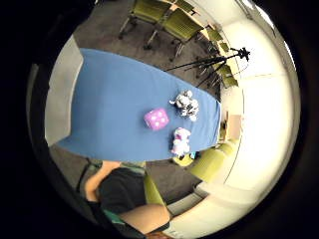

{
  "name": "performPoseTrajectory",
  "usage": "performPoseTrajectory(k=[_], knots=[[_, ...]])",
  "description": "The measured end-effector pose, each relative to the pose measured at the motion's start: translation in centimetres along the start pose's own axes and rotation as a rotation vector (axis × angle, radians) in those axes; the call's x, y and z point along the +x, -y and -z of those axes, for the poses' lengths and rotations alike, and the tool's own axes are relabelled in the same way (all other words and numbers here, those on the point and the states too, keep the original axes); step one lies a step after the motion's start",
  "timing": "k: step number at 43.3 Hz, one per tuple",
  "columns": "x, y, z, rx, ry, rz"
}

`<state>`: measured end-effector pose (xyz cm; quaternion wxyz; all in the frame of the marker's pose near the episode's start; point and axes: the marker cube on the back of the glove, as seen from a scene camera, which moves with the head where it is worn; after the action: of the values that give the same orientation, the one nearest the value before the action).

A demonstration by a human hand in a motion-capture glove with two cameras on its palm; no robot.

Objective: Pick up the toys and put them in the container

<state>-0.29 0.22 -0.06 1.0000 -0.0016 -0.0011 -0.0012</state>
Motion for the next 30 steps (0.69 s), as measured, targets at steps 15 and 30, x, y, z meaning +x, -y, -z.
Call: performPoseTrajectory(k=[15,30], knots=[[0.4,-0.6,0.3,0.002,0.018,0.016],[11.4,-1.3,-1.6,0.037,-0.007,-0.042]])
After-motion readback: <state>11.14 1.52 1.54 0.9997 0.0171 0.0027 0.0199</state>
